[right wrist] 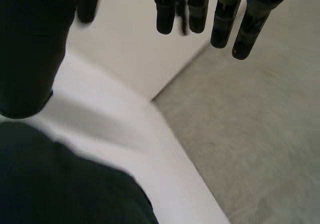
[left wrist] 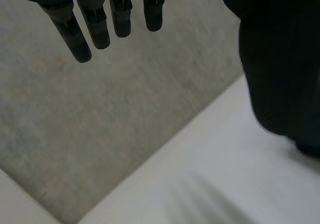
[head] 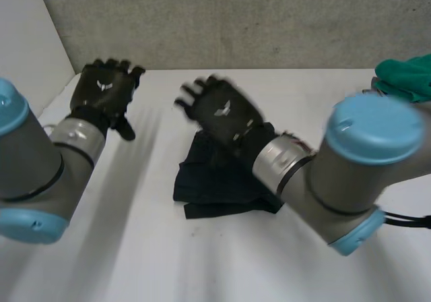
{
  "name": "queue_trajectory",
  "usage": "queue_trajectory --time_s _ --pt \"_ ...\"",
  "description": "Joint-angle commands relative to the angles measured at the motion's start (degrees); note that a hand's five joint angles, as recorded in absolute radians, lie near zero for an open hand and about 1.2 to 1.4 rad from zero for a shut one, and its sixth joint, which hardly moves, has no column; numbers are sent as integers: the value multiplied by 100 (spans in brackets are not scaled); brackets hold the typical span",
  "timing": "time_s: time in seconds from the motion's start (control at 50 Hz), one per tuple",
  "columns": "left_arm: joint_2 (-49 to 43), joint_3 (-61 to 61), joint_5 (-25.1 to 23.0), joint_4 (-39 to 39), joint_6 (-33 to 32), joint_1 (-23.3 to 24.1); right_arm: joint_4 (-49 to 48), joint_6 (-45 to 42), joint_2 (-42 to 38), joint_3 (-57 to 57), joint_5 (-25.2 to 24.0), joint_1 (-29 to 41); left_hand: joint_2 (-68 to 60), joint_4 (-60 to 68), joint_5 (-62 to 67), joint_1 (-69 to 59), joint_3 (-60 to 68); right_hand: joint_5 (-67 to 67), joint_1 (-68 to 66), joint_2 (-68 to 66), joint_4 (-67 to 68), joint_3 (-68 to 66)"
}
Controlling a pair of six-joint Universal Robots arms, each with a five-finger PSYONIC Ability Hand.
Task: Fold the laundry.
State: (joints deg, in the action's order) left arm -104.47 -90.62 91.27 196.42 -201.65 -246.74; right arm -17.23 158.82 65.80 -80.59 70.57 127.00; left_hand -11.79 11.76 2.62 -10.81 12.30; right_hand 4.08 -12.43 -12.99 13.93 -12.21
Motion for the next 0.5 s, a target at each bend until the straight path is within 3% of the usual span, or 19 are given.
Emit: queue_trajectory --time_s 0.02,0.14,0.32,0.5 --pt "-934 1440 -65 -130 829 679 1246 1784 610 16 967 -1071 -77 80 -6 -175 27 -408 243 299 -393 221" --pt "-2040 2441 -346 -691 856 1338 1942 1495 241 289 1222 -1212 -78 80 -5 -176 27 -408 243 299 -393 221" --pt "-2974 2953 -294 -1431 821 1550 2337 1433 -541 816 1117 -1204 -78 80 -5 -176 27 -408 243 299 -393 221" --pt "-3053 2848 540 -2187 584 1594 2865 1389 -1359 1423 1090 -1116 -78 80 -5 -176 27 -408 243 299 -393 221"
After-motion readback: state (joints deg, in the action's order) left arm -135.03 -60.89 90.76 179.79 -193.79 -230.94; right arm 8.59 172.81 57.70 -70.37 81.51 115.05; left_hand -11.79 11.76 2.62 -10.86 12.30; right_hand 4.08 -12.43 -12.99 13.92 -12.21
